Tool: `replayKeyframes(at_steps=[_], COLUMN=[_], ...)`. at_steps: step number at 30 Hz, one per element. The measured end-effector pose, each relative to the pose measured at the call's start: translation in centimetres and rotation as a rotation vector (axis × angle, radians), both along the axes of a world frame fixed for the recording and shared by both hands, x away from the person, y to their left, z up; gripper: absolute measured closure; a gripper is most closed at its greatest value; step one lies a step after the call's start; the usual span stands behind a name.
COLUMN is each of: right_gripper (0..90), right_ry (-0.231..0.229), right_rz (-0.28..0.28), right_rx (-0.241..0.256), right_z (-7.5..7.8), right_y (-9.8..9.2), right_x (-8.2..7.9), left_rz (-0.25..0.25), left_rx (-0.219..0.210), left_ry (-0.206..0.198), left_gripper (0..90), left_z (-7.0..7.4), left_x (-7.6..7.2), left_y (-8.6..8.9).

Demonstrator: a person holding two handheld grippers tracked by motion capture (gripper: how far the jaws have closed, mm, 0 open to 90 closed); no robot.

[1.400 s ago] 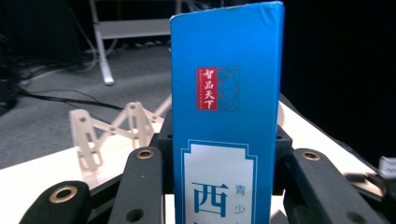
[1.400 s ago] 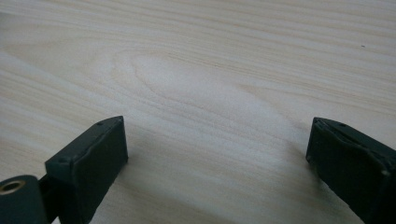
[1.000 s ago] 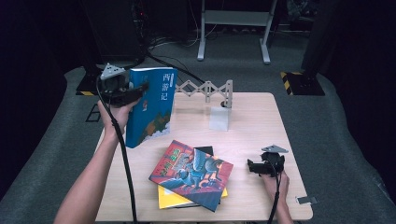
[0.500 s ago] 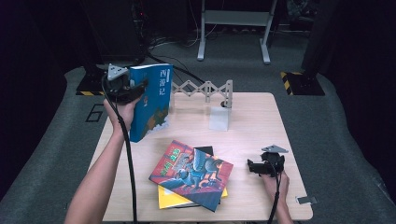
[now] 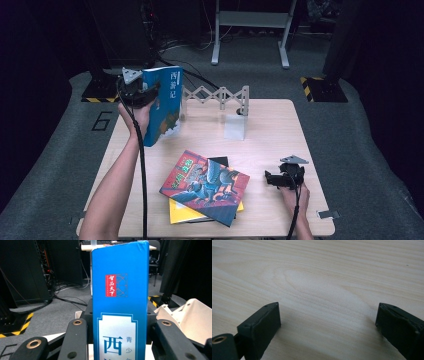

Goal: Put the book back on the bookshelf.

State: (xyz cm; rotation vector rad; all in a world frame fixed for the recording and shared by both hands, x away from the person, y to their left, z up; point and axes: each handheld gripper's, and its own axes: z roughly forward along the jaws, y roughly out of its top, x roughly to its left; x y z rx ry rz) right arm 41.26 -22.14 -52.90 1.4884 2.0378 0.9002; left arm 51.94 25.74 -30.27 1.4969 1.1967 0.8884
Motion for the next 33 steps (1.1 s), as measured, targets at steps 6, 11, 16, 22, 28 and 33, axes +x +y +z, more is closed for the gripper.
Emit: replayKeyframes(at_steps=[6,11,16,22,28,33], right_gripper=[5.3,5.5,5.7,6.0,6.2,6.4], right_ry=[-0.001,-0.001,-0.003,-0.003,-0.005,-0.008], right_rz=[-0.001,0.001,0.001,0.004,0.002,-0.002], right_rx=[0.002,-0.001,0.000,-0.002,-0.002,-0.005], right_z=[0.0,0.0,0.0,0.0,0.0,0.0], right_y=[0.0,0.0,0.0,0.1,0.1,0.1], right_x=[0.0,0.0,0.0,-0.1,-0.1,-0.1], left_rz=[0.028,0.049,0.076,0.094,0.077,0.071], left_rx=[-0.008,0.003,-0.008,-0.031,-0.024,-0.014], left_ry=[-0.022,-0.033,-0.049,-0.072,-0.099,-0.087], left_gripper=[61.7,61.6,61.6,61.5,61.5,61.3], left_z=[-0.9,-2.0,-3.3,-5.4,-6.2,-6.4], left_x=[1.4,2.7,3.3,2.8,1.7,0.7], left_y=[-0.3,-0.6,-0.8,-0.9,-0.7,-0.7])
